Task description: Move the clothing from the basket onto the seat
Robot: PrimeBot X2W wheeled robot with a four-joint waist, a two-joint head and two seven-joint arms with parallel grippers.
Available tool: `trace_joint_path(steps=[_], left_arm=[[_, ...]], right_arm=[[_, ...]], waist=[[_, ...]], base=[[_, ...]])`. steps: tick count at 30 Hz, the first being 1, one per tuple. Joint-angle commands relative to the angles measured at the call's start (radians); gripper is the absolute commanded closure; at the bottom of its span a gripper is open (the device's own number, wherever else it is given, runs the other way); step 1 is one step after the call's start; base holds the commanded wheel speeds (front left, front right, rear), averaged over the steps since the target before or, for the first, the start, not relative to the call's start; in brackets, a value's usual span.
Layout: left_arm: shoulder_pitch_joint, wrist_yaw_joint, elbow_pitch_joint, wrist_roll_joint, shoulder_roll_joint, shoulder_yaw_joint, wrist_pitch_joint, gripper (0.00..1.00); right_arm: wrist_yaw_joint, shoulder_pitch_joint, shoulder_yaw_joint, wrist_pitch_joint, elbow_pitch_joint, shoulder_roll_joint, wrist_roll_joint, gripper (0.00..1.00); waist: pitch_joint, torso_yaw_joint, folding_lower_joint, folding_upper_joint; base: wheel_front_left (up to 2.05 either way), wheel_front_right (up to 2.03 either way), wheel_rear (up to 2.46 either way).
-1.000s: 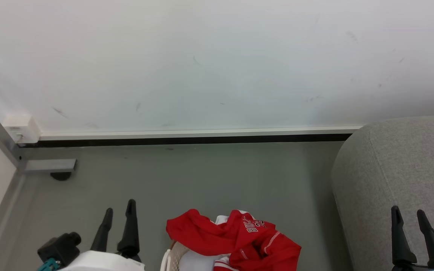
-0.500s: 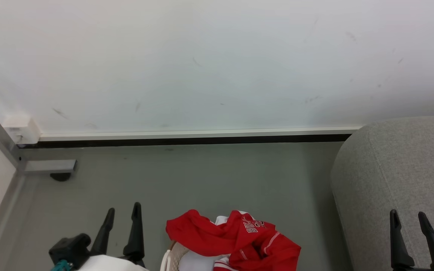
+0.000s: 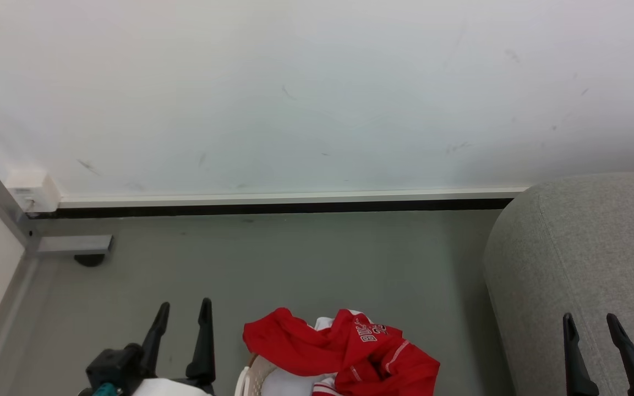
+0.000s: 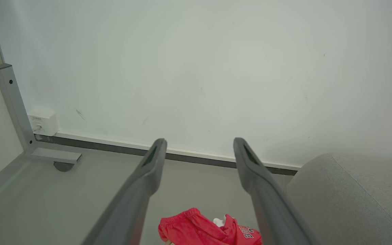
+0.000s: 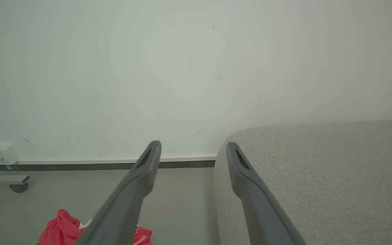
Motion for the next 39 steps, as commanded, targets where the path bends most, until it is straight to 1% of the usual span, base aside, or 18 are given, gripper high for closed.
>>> trace_joint_path(steps=[1, 12, 18, 21, 26, 31, 39], left_arm=[[0.006, 0.001, -0.003, 0.022, 0.009, 0.001, -0.007, 0.0], [0.016, 0.005, 0.013, 0.125, 0.018, -0.01, -0.031, 0.0], [0.021, 0.006, 0.021, 0.169, 0.02, -0.012, -0.042, 0.0], [0.02, 0.005, 0.026, 0.191, 0.02, -0.012, -0.047, 0.0], [0.018, -0.002, 0.041, 0.21, 0.018, -0.01, -0.054, 0.0], [0.023, -0.021, 0.064, 0.214, 0.013, -0.002, -0.061, 0.0], [0.019, -0.035, 0.074, 0.197, 0.009, 0.009, -0.061, 0.0]], right_arm=[[-0.002, 0.01, -0.006, -0.006, -0.003, 0.002, -0.026, 0.0], [-0.002, 0.019, -0.027, -0.014, 0.007, 0.014, -0.109, 0.0], [-0.002, 0.02, -0.04, -0.02, 0.017, 0.022, -0.113, 0.0], [-0.002, 0.018, -0.043, -0.02, 0.02, 0.026, -0.133, 0.0], [-0.002, 0.018, -0.053, -0.024, 0.026, 0.032, -0.169, 0.0], [-0.002, 0.023, -0.06, -0.028, 0.03, 0.036, -0.201, 0.0], [-0.002, 0.021, -0.057, -0.026, 0.032, 0.035, -0.162, 0.0]], waist=[[0.0, -0.001, 0.0, 0.0], [-0.003, 0.0, 0.0, 0.0], [-0.003, 0.0, 0.0, 0.0], [-0.001, 0.0, 0.0, 0.0], [0.001, 0.001, 0.0, 0.0], [0.0, 0.002, 0.0, 0.0], [-0.001, 0.002, 0.0, 0.0]], base=[[0.0, 0.0, 0.0], [0.0, 0.0, 0.0], [0.0, 0.0, 0.0], [0.0, 0.0, 0.0], [0.0, 0.0, 0.0], [0.0, 0.0, 0.0], [0.0, 0.0, 0.0]])
